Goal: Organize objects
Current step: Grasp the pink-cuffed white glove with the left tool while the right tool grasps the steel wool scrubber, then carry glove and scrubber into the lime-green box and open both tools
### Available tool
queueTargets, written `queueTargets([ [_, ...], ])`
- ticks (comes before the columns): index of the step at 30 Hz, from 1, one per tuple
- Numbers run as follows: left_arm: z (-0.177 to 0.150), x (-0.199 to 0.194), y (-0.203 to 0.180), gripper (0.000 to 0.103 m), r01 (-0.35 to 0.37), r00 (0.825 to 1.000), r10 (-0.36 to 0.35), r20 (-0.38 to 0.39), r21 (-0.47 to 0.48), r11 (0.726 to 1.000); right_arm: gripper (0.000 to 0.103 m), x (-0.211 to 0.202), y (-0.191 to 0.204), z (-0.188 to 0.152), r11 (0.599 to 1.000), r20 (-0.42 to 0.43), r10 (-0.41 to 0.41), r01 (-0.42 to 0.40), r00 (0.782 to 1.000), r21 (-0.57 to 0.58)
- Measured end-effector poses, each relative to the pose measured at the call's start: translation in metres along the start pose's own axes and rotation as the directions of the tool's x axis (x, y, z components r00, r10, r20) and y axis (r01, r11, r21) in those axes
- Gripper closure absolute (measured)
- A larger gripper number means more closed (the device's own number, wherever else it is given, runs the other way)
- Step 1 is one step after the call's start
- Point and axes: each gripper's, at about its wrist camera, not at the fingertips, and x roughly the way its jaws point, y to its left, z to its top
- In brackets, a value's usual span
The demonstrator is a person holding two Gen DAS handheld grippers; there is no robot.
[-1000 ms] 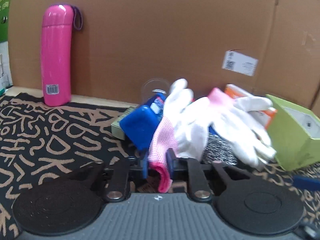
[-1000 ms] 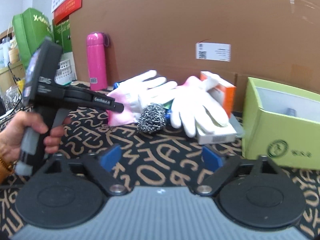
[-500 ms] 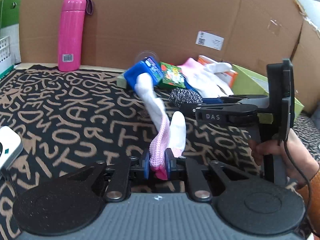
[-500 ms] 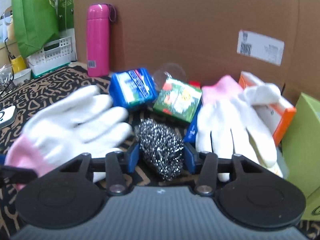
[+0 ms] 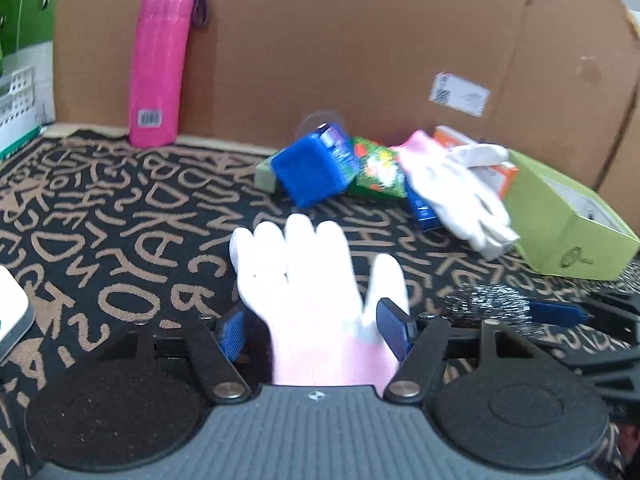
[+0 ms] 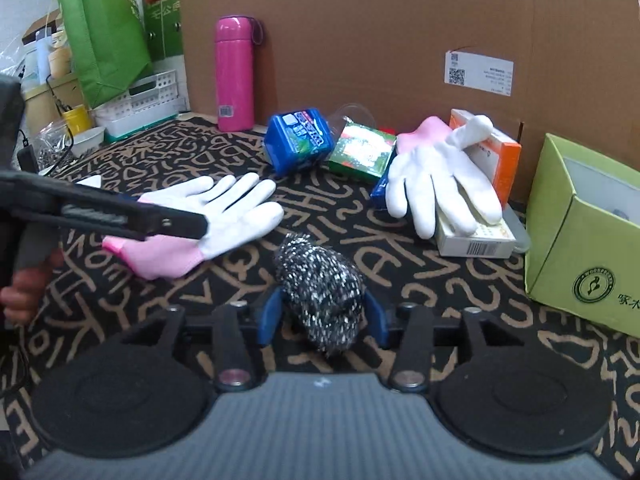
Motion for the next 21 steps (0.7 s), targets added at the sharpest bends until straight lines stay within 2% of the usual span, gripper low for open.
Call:
queueTargets([
  [2,0.001,0.000,0.000,0.047,0.007,1.000,-0.007,-0.001,0.006,1.000,0.051,0.002,-0.001,0.002,1.000,0.007,-0.002,0.001,1.000,0.005],
  [3,0.002,-0.001,-0.001,0.058,0.019,1.000,-0.019,-0.008,0.016,1.000,0.051,0.003,-0.001,0.002,1.000,0.008,0.000,0.000,1.000,0.009],
  [5,0.002,-0.002,-0.002,0.060,0.029,0.999,-0.029,-0.019,0.021,0.999,0.049,0.006,-0.003,0.003,1.000,0.007,0.004,-0.004,1.000,0.014],
  [8,0.001,-0.001,-0.005,0.055,0.007,1.000,-0.006,-0.017,0.031,0.999,0.046,0.013,-0.003,0.005,1.000,0.005,0.013,-0.013,1.000,0.018],
  [11,0.002,0.001,-0.003,0.054,0.006,1.000,-0.005,-0.021,0.015,1.000,0.046,0.021,-0.003,0.006,0.999,-0.003,0.016,-0.016,1.000,0.030],
  [12,0.002,0.001,-0.003,0.061,0.007,1.000,-0.006,-0.025,0.016,1.000,0.046,0.023,-0.003,0.006,0.999,-0.005,0.020,-0.019,1.000,0.035],
  [13,0.003,0.001,-0.004,0.076,0.008,1.000,-0.008,-0.031,0.022,1.000,0.050,0.025,-0.003,0.006,0.999,-0.010,0.024,-0.024,1.000,0.041],
  [15,0.003,0.002,-0.006,0.089,0.019,0.999,-0.018,-0.050,0.024,1.000,0.060,0.025,-0.004,0.005,0.998,-0.014,0.040,-0.039,0.999,0.055],
  [16,0.004,0.001,-0.007,0.094,0.024,0.998,-0.023,-0.057,0.019,1.000,0.060,0.024,-0.004,0.005,0.998,-0.011,0.039,-0.038,0.999,0.058],
  [18,0.004,-0.003,-0.013,0.098,0.028,0.998,-0.026,-0.056,0.025,0.999,0.062,0.019,-0.004,0.003,0.998,-0.004,0.033,-0.032,0.999,0.052],
  [21,0.007,-0.013,-0.025,0.099,0.046,0.998,-0.044,-0.036,0.052,0.998,0.062,0.006,-0.006,0.002,0.998,0.025,0.038,-0.040,0.999,0.058],
])
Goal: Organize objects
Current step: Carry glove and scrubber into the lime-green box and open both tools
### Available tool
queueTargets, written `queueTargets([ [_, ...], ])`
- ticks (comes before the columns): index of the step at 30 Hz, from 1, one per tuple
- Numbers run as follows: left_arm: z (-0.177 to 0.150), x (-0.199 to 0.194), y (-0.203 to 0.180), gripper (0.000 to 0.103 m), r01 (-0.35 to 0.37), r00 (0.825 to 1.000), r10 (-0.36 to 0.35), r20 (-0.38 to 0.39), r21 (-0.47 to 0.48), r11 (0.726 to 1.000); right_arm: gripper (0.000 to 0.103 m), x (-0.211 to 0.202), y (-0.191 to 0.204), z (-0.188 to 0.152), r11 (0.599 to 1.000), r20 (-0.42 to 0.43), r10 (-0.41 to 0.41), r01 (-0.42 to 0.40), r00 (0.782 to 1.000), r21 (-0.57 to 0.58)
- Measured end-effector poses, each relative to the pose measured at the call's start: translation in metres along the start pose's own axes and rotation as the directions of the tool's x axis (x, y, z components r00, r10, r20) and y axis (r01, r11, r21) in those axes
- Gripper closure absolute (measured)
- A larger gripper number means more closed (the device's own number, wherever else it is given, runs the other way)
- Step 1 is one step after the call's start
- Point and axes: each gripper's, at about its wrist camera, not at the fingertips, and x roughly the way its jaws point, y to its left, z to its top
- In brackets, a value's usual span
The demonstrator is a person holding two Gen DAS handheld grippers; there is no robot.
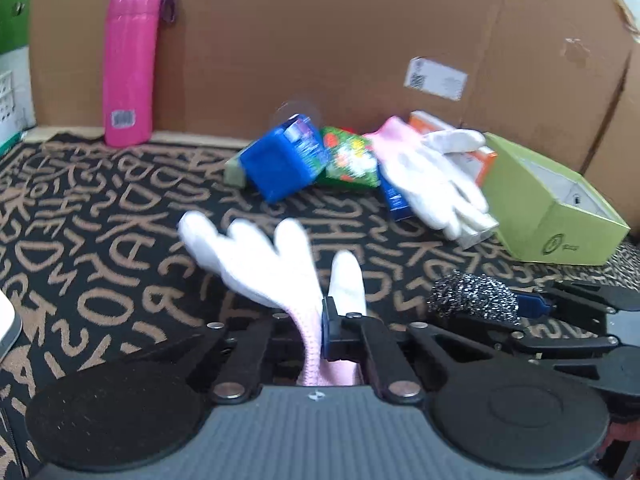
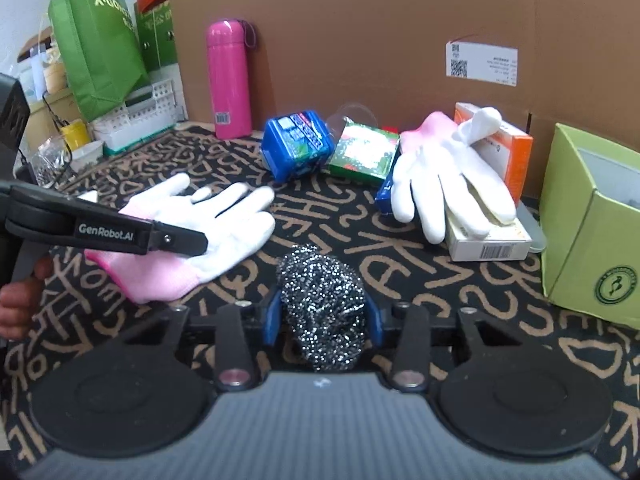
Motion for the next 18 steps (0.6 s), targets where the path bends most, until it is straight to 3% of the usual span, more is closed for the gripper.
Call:
queueTargets([
  [9,0.032,-0.029,-0.067,0.099,0.117,0.987,-0.132,0.093,0.151,0.982,0.062,-0.059,-0.027,0.011,0.997,0.150,-0.070,0.063,0.986,0.049],
  [14,0.053,-0.031,-0.118,0.099,0.183,0.970,-0.219,0.105,0.280,0.943,0.062,-0.101,-0.057,0.012,0.983,0.226,-0.171,0.152,0.959,0.098],
  [18,0.071,-0.029,-0.162,0.099,0.244,0.946,-0.301,0.121,0.348,0.905,0.062,-0.128,-0.087,0.011,0.960,0.265,-0.269,0.236,0.926,0.149],
])
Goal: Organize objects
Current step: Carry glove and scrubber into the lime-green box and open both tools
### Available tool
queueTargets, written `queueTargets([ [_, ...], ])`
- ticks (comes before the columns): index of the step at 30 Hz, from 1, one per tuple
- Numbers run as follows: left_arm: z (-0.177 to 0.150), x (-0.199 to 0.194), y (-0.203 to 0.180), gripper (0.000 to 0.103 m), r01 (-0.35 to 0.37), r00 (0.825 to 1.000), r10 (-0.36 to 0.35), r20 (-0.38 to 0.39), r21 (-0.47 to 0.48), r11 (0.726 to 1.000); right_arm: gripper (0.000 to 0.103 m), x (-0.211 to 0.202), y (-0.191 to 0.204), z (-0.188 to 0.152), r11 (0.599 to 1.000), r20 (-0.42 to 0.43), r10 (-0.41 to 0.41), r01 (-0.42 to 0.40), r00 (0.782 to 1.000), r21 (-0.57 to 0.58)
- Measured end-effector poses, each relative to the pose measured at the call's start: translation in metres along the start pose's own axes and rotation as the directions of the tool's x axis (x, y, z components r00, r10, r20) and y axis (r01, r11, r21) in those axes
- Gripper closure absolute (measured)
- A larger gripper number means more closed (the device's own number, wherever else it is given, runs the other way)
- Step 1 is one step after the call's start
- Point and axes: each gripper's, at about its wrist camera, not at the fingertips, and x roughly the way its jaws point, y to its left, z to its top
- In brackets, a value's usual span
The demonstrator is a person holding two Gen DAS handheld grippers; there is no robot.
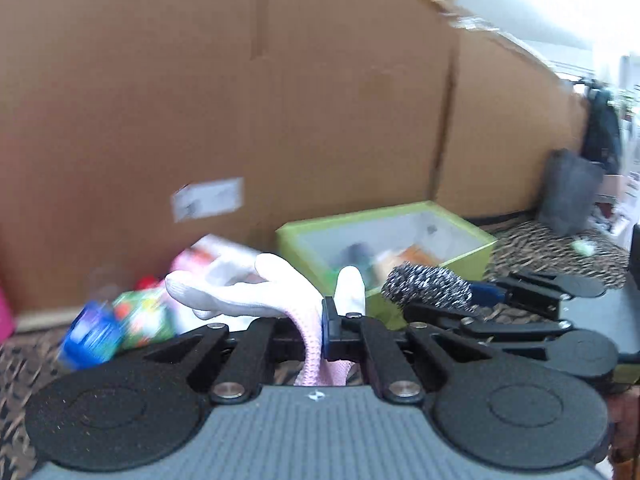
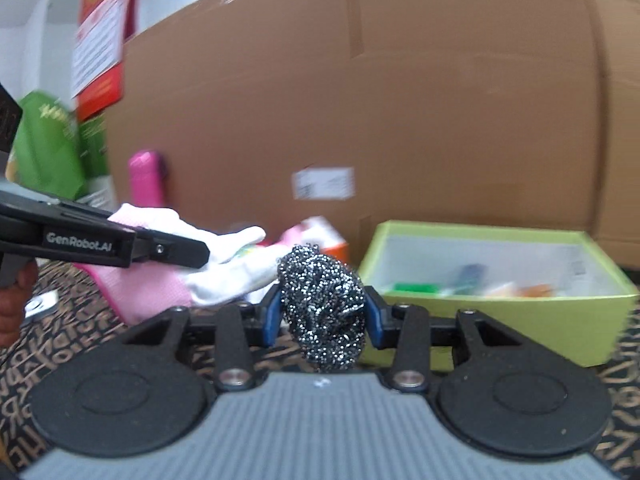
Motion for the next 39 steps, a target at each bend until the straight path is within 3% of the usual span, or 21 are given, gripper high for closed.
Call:
queueTargets([
  [6,0.044,0.042,-0.044,0.099,0.106,0.994,-0.107,0.014,0.041,0.993,0.062,-0.014,-0.051,0.013,0.988,0.045,-0.151,0.150,0.987,0.023],
  [10,0.062,0.083,-0.074,0.099,0.097,0.995,-0.097,-0.013,0.109,0.989,0.062,-0.011,-0.083,0.021,0.970,0.053,-0.244,0.243,0.968,0.013],
  [14,0.070,0.123,-0.092,0.099,0.111,0.993,-0.106,-0.049,0.112,0.988,0.062,0.011,-0.114,0.024,0.948,0.026,-0.317,0.317,0.948,-0.024],
  [22,0.070,0.194,-0.108,0.099,0.111,0.987,-0.102,-0.128,0.068,0.991,0.062,0.056,-0.148,0.022,0.929,-0.010,-0.356,0.353,0.934,-0.114],
  [28,0.068,0.222,-0.103,0.099,0.076,0.984,-0.067,-0.162,0.048,0.996,0.060,0.089,-0.157,0.023,0.925,-0.044,-0.356,0.345,0.934,-0.159],
  [29,0.066,0.225,-0.101,0.096,0.074,0.984,-0.065,-0.165,0.046,0.996,0.060,0.094,-0.157,0.022,0.923,-0.052,-0.359,0.346,0.932,-0.168],
  [30,0.064,0.227,-0.098,0.084,0.081,0.982,-0.073,-0.174,0.041,0.996,0.056,0.098,-0.157,0.021,0.924,-0.062,-0.354,0.339,0.933,-0.176],
  [31,0.062,0.229,-0.094,0.055,0.095,0.977,-0.088,-0.193,0.027,0.995,0.051,0.101,-0.157,0.019,0.924,-0.069,-0.352,0.335,0.933,-0.185],
  [33,0.055,0.225,-0.086,0.019,0.098,0.975,-0.097,-0.200,-0.008,0.995,0.026,0.098,-0.153,0.014,0.914,-0.045,-0.367,0.351,0.929,-0.202],
  [36,0.047,0.213,-0.079,0.015,0.062,0.986,-0.062,-0.152,-0.006,0.998,0.007,0.086,-0.148,0.009,0.910,-0.005,-0.378,0.370,0.926,-0.185],
  [39,0.045,0.201,-0.073,0.015,0.069,0.985,-0.070,-0.158,-0.014,0.998,0.000,0.068,-0.145,0.006,0.904,0.023,-0.413,0.413,0.910,-0.113],
])
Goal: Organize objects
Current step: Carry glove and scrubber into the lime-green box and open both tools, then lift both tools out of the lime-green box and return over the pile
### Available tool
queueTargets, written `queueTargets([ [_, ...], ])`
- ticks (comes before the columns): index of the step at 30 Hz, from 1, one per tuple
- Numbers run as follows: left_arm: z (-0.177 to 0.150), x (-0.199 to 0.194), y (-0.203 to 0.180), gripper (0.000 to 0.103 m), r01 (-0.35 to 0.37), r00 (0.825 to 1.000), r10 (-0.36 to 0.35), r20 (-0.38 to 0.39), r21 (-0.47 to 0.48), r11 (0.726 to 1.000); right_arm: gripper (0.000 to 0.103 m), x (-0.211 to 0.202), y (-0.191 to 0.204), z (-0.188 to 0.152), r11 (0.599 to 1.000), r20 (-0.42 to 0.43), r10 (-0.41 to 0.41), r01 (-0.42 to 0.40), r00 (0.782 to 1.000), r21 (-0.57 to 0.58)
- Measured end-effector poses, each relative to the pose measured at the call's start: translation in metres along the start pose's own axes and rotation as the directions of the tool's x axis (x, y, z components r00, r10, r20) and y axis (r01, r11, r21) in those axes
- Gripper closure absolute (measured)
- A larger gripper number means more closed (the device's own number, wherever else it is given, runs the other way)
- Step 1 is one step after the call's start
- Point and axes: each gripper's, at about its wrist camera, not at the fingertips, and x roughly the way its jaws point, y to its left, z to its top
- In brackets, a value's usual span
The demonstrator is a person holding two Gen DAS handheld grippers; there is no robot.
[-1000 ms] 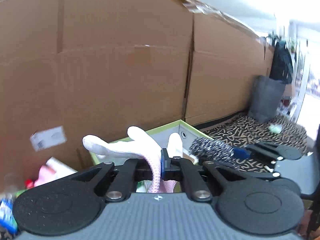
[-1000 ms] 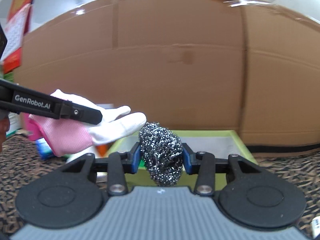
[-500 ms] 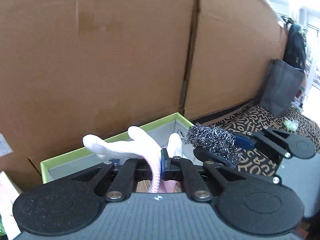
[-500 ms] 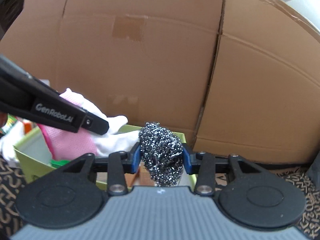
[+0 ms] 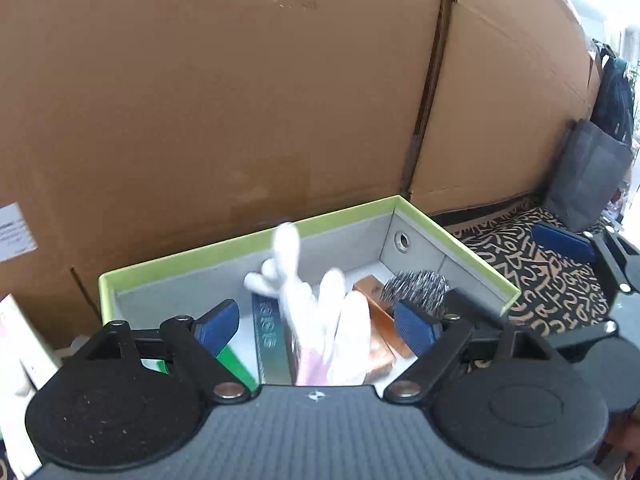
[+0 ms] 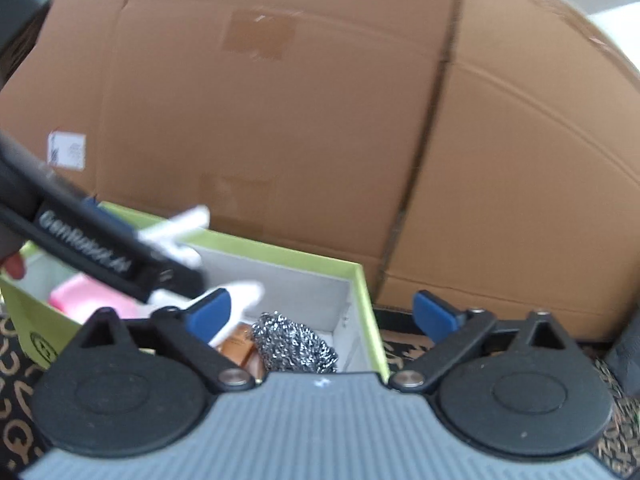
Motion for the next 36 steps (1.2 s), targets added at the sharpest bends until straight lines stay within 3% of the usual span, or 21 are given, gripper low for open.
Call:
queueTargets([
  [7,-0.019,-0.072,0.004,0.015,-0.054,0.984,0.057,0.169,-0.022,0.998,0.000,-0.061,-0.002,-0.003,0.981,0.079,0.045,-0.059,0.996,0.186],
  [12,-0.048,-0.122,0.008,0.015,-0.093,0.967,0.101,0.234,-0.046,0.995,0.000,-0.107,0.004,-0.010,0.974,0.135,0.117,-0.140,0.984,0.176],
  [13,-0.054,-0.129,0.011,0.015,-0.091,0.966,0.101,0.238,-0.056,0.994,0.000,-0.103,0.010,0.001,0.973,0.136,0.134,-0.156,0.982,0.168],
  [17,-0.080,-0.148,0.024,0.015,-0.119,0.963,0.138,0.231,-0.093,0.989,0.000,-0.126,0.040,-0.006,0.965,0.118,0.204,-0.220,0.972,0.143],
  [25,-0.134,-0.182,0.068,0.015,-0.204,0.952,0.244,0.182,-0.217,0.955,0.000,-0.123,0.103,-0.019,0.929,0.022,0.343,-0.343,0.939,0.142],
  [33,-0.171,-0.206,0.134,0.015,-0.325,0.915,0.386,0.119,-0.351,0.878,0.000,-0.116,0.177,-0.035,0.881,-0.086,0.473,-0.466,0.877,0.086],
  [36,-0.164,-0.207,0.167,0.015,-0.376,0.886,0.448,0.115,-0.385,0.842,0.000,-0.117,0.196,-0.033,0.867,-0.091,0.498,-0.492,0.862,0.078],
])
